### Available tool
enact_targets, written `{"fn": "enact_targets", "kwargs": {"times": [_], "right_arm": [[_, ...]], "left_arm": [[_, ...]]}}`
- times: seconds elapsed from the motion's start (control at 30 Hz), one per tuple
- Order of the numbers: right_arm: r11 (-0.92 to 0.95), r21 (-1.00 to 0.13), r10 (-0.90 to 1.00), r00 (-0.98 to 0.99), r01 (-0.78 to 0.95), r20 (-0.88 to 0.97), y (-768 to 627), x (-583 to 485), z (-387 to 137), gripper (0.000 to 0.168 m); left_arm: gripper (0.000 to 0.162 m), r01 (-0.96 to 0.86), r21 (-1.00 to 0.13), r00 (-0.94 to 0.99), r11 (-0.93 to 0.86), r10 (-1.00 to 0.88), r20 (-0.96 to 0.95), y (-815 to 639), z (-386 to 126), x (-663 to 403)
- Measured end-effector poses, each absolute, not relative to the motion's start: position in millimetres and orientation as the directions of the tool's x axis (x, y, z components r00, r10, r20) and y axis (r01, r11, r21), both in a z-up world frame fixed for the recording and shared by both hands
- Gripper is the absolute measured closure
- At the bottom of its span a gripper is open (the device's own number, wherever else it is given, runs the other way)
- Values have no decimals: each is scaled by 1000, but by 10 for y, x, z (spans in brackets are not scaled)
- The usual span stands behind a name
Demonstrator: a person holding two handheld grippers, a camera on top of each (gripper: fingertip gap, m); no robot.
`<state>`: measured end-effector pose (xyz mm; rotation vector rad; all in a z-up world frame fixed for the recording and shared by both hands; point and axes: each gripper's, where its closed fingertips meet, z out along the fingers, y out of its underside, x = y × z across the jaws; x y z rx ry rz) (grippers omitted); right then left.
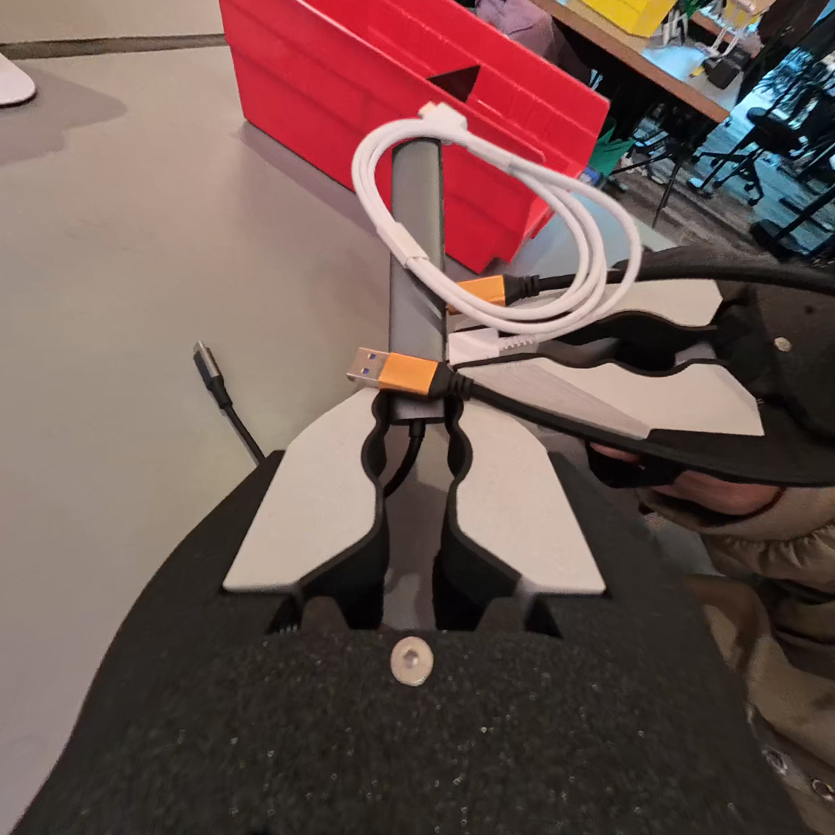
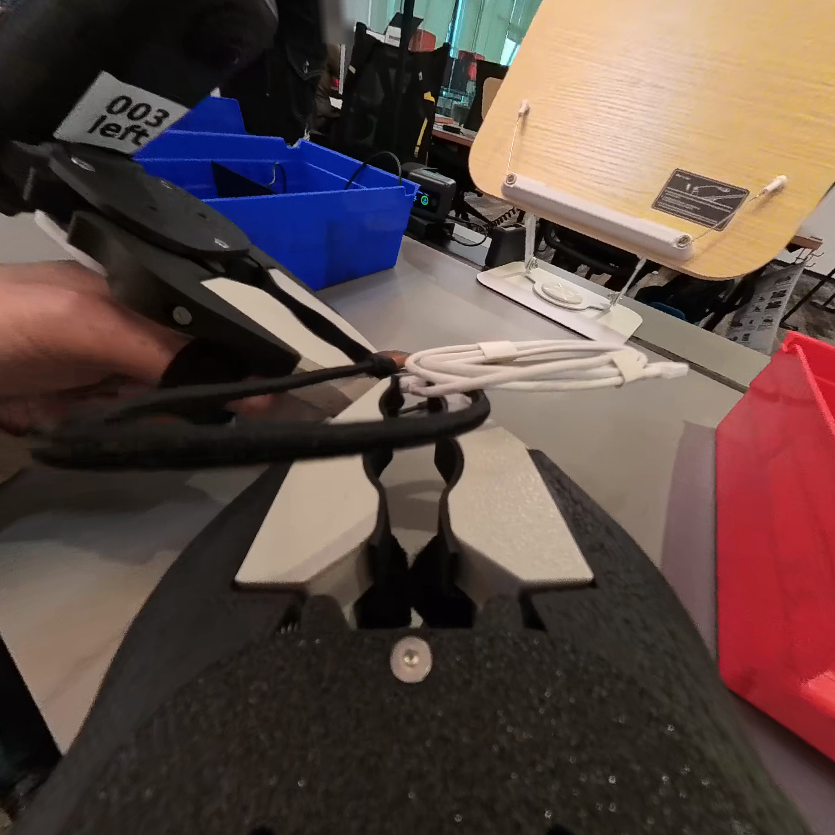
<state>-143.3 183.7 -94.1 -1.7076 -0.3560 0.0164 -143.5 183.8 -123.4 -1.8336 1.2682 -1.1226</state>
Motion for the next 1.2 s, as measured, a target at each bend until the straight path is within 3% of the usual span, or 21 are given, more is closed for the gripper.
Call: {"fn": "enact_targets", "kwargs": {"times": [0.03, 0.1, 0.13, 0.17, 0.23, 0.27, 0.4, 0.5, 0.63, 0.67, 0.73, 0.8, 0.87, 1.03, 1.2], "right_arm": [[-122, -967, 240, 952, 226, 192, 1841, -1433, -939, 158], [-14, -979, 205, 959, 203, 196, 1763, -1384, -714, 157], [-15, -979, 191, 961, 205, 199, 1720, -1339, -661, 157], [-19, -981, 207, 960, 194, 186, 1690, -1337, -665, 157], [-59, -985, 258, 956, 160, 140, 1660, -1354, -781, 157], [-87, -984, 281, 951, 158, 128, 1662, -1355, -835, 157], [-243, -960, 366, 929, 142, 45, 1680, -1295, -1093, 157], [-447, -882, 422, 904, 149, -61, 1603, -1265, -1505, 157], [-467, -879, 457, 878, 102, -141, 1561, -1340, -1489, 157], [-482, -870, 478, 862, 100, -165, 1535, -1385, -1514, 152], [-521, -835, 555, 813, 176, -174, 1426, -1467, -1619, 122], [-502, -811, 657, 742, 300, -133, 1235, -1488, -1664, 111], [-443, -819, 723, 685, 365, -86, 1049, -1428, -1587, 113], [-288, -881, 592, 793, 376, 145, 1270, -939, -1289, 121], [-233, -713, 556, 692, 661, 460, 1443, -974, -1585, 127]], "left_arm": [[139, -406, -850, 190, -336, -941, 281, 1858, -1242, -1440], [139, -394, -847, 419, -358, -890, 181, 2358, -1360, -1659], [139, -344, -821, 456, -455, -846, 277, 2557, -1396, -1787], [139, -295, -823, 435, -486, -835, 338, 2627, -1307, -1835], [139, -385, -891, 431, -239, -901, 55, 2576, -1102, -1807], [139, -397, -896, 400, -201, -916, 29, 2460, -1069, -1729], [139, -382, -887, 385, -259, -917, 101, 2409, -1228, -1677], [139, -327, -907, 366, -264, -921, 136, 2466, -1154, -1704], [139, -316, -911, 374, -265, -917, 137, 2505, -1143, -1732], [139, -323, -911, 375, -256, -919, 126, 2515, -1155, -1740], [139, -328, -913, 376, -242, -920, 109, 2531, -1157, -1753], [139, -331, -911, 369, -244, -922, 113, 2533, -1156, -1763], [139, -348, -909, 368, -229, -925, 92, 2547, -1179, -1781], [138, -372, -902, 343, -219, -935, 85, 2522, -1210, -1766], [139, -365, -903, 331, -228, -938, 103, 2481, -1187, -1742]]}}
